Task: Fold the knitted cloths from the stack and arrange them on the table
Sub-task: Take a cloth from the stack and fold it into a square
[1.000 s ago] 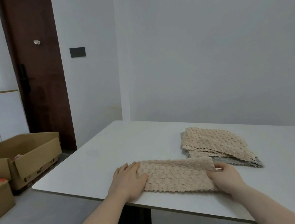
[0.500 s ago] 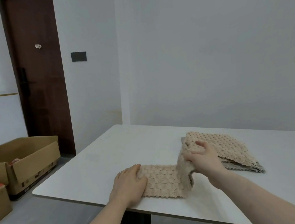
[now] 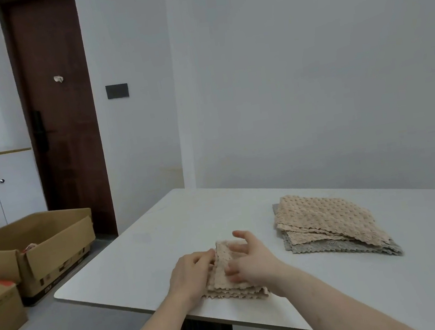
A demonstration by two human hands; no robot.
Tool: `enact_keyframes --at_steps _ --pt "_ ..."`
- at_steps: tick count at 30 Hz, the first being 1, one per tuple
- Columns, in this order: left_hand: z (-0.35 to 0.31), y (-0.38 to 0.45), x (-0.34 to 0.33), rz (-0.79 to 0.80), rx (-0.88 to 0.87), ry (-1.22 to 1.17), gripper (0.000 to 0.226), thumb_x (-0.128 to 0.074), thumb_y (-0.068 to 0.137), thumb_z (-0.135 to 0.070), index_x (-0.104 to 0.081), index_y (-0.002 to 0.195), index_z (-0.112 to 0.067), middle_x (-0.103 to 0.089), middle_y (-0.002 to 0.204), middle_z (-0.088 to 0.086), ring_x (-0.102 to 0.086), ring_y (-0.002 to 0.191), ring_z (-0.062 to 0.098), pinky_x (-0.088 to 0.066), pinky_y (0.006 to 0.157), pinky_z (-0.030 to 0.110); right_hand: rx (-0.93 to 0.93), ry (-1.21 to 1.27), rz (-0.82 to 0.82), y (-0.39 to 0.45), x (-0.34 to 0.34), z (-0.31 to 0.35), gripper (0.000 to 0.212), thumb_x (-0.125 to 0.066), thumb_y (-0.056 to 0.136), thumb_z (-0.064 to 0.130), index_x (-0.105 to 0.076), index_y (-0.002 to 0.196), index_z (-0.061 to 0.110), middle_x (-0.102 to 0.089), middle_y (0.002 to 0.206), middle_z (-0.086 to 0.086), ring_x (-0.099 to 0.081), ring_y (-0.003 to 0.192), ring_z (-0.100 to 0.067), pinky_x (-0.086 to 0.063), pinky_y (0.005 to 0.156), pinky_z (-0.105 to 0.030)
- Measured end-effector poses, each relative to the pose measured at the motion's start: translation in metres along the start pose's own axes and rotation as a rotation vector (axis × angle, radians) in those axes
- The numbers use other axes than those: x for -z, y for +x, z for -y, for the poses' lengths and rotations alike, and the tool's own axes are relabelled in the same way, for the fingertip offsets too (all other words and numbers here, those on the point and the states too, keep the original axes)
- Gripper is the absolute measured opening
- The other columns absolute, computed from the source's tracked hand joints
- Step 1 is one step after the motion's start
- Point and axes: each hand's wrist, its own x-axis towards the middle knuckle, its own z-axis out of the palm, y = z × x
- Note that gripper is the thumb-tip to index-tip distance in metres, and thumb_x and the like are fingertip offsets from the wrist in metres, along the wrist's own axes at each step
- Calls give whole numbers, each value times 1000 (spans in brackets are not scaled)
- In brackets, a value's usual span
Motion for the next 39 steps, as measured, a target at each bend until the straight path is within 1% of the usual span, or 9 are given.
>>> enact_keyframes --at_steps 2,4,8,12,17,22,26,33,39 --pt "1 3 -2 3 7 22 53 -52 80 -70 -56 56 -23 -67 74 -20 -62 74 6 -52 80 40 43 50 -37 -5 7 -3 61 -57 89 -7 -43 137 28 -53 132 3 -76 85 -29 -64 76 -44" --pt "3 4 -5 5 10 47 35 -67 77 -59 -70 60 -29 -70 94 -31 -65 92 -3 -53 91 35 148 43 -139 -12 17 -6 50 -47 91 -7 -53 127 28 -61 126 7 -75 75 -22 -64 69 -42" --pt "6 6 -5 -25 -1 19 13 -77 78 -44 -77 70 -35 -67 108 -31 -63 105 1 -50 98 36 331 -356 -427 -21 47 -26 41 -55 95 9 -56 116 44 -64 117 24 -62 85 1 -53 78 -25" --pt "5 6 -8 -123 0 -7 23 -73 81 -30 -68 59 -26 -68 108 -20 -60 109 7 -43 90 32 312 -525 -348 -25 56 -59 31 -54 98 41 -52 128 48 -53 128 30 -52 108 10 -48 96 -26" --pt "7 6 -10 -194 -27 47 14 -73 77 -23 -60 75 -22 -59 108 -16 -56 109 11 -39 85 28 373 -749 -207 -23 52 -68 56 -31 100 66 -33 152 46 -32 150 33 -30 138 3 -26 117 -25" --pt "7 0 -11 -141 -215 159 32 -65 89 -35 -55 119 -38 -44 136 -23 -39 131 6 -34 104 29 273 -886 -95 -19 51 -71 54 -29 100 62 -28 153 50 -22 162 26 -20 148 -4 -17 123 -34" --pt "9 -3 -15 106 -317 410 64 -48 93 -53 -31 154 -45 -11 162 -30 -11 150 -1 -15 124 34 224 -943 -92 -16 50 -71 54 -28 100 62 -29 153 50 -25 162 23 -18 150 -8 -12 123 -35" --pt "8 4 -22 276 -190 680 65 -30 99 -55 -10 160 -45 2 167 -22 -2 156 7 -1 127 38 222 -961 -111 -16 49 -72 57 -29 98 63 -31 153 48 -26 161 23 -19 149 -7 -11 123 -34" --pt "8 3 -18 162 -192 472 63 -41 97 -55 -25 157 -42 -13 166 -21 -17 152 7 -13 126 36 234 -852 -161 -20 53 -71 61 -33 96 64 -31 153 43 -31 157 22 -28 145 -6 -18 121 -34"
